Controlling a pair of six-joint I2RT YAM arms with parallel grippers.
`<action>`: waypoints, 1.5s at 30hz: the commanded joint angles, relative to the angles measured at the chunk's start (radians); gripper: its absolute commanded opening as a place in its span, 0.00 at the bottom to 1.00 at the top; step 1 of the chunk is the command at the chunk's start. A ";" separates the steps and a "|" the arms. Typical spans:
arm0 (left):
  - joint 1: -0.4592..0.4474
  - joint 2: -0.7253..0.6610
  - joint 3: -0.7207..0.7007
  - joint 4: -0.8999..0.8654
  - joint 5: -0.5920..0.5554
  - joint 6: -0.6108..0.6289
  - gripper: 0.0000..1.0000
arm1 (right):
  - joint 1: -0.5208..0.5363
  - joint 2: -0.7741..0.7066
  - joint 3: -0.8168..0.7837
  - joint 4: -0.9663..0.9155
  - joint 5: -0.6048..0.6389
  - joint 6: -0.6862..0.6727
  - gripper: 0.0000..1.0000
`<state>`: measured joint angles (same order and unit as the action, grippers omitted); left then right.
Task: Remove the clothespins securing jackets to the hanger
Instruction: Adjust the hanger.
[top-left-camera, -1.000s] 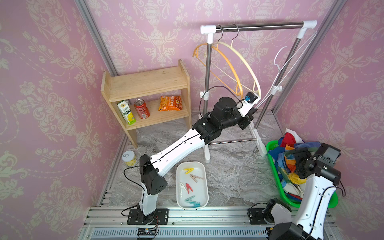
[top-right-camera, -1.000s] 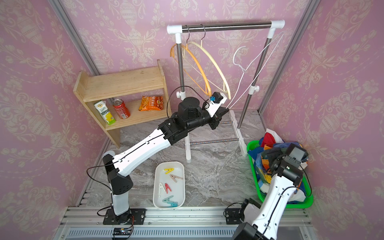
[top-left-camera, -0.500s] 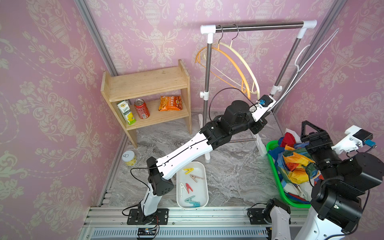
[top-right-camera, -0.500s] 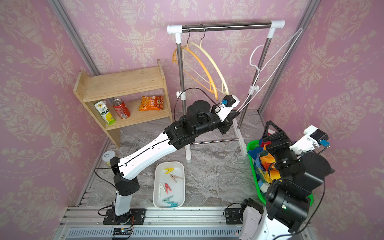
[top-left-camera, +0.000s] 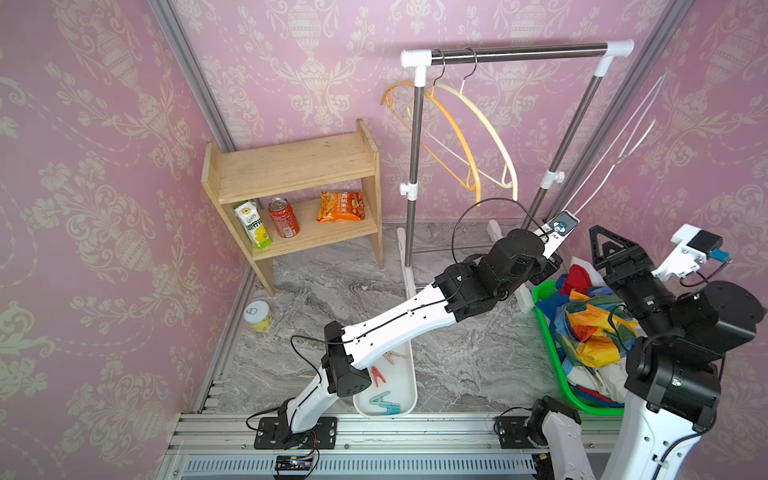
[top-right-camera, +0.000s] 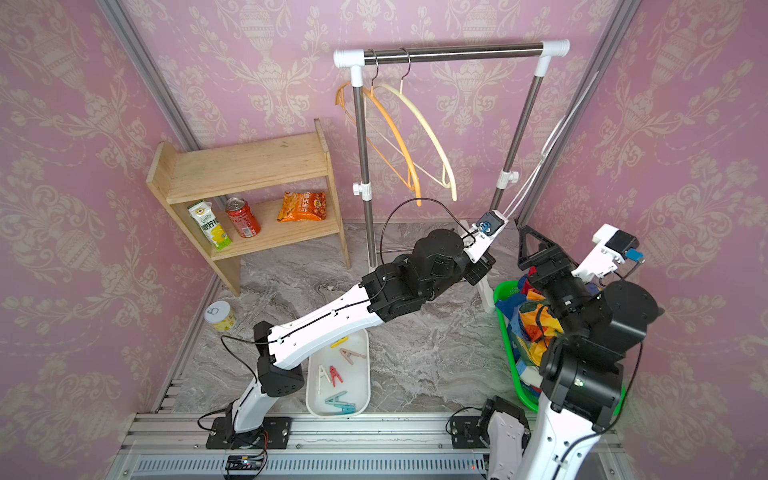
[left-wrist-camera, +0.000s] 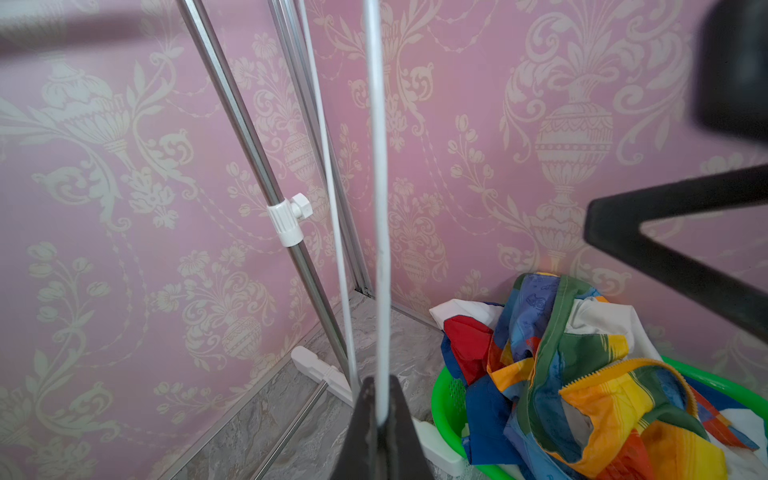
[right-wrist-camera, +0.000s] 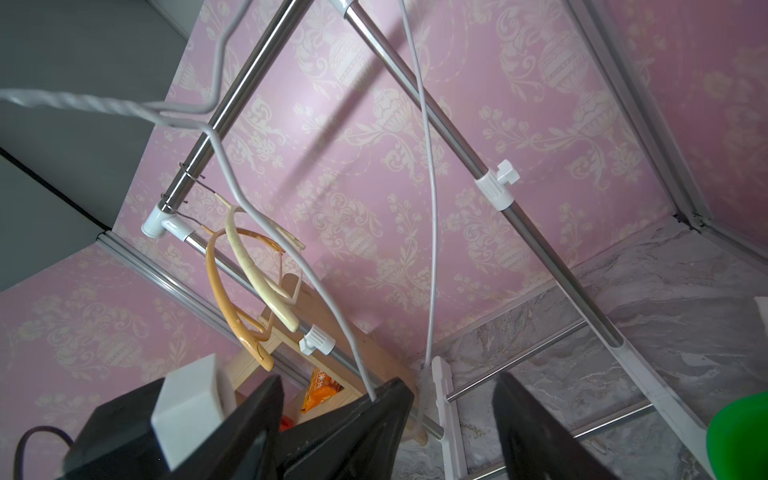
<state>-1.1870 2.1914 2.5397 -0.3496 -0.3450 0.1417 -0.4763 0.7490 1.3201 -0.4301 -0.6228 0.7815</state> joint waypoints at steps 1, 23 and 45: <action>-0.009 0.026 0.072 -0.028 -0.084 0.013 0.00 | 0.119 0.039 0.042 -0.021 0.066 -0.145 0.79; -0.017 0.029 0.088 -0.072 -0.033 -0.031 0.00 | 0.317 0.188 0.015 0.068 0.322 -0.272 0.43; 0.017 -0.118 -0.021 -0.206 0.157 -0.048 0.99 | 0.377 0.274 0.182 -0.093 0.380 -0.403 0.00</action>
<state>-1.1889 2.1857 2.5599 -0.4934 -0.2646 0.1112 -0.0975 1.0172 1.4166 -0.4625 -0.2279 0.4610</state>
